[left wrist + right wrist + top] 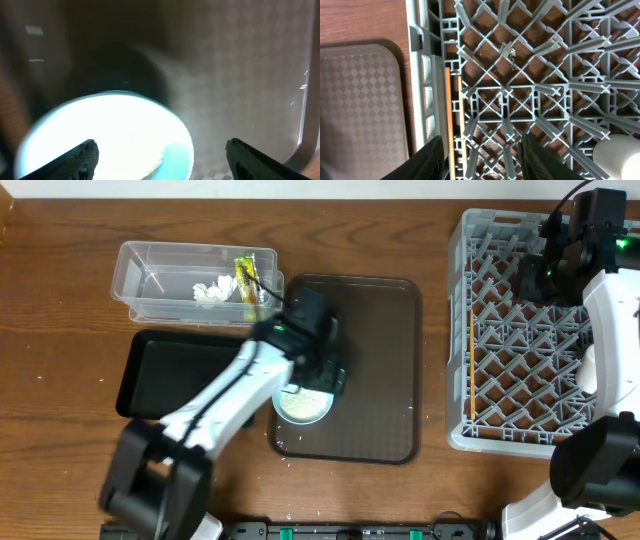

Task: Sort waste into correct bins and load items into the dishwasher rack
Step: 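Grasp the rim of the light-blue rice bowl with the left gripper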

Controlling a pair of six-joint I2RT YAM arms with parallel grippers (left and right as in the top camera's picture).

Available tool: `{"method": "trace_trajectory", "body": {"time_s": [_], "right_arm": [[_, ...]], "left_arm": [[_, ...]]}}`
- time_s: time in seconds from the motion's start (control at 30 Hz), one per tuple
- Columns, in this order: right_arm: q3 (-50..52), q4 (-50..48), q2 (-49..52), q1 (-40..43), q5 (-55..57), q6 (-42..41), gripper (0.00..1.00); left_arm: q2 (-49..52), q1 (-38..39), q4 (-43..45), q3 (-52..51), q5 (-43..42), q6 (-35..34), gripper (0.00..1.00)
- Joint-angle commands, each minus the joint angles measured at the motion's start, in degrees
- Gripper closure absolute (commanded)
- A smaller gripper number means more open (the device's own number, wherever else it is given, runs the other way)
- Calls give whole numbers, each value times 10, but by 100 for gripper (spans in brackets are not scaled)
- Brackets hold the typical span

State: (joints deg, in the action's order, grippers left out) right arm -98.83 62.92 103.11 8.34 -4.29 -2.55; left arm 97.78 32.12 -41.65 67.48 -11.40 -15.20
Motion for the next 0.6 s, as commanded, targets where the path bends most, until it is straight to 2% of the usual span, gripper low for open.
{"method": "trace_trajectory", "body": {"time_s": [0.0, 0.07, 0.27, 0.37, 0.5, 0.57], "right_arm": [[2, 0, 2, -2, -3, -2, 53], [2, 0, 2, -2, -3, -3, 53], [2, 2, 2, -2, -3, -4, 53], [2, 6, 2, -2, -3, -4, 53], [2, 10, 2, -2, -3, -4, 53], [2, 11, 2, -2, -3, -4, 53]], "left_arm": [[35, 30, 7, 3, 5, 1, 19], [52, 45, 14, 3, 5, 1, 22], [73, 61, 25, 3, 6, 1, 51], [75, 61, 25, 3, 25, 1, 71], [79, 62, 24, 2, 72, 1, 72], [81, 62, 24, 2, 76, 1, 77]]}}
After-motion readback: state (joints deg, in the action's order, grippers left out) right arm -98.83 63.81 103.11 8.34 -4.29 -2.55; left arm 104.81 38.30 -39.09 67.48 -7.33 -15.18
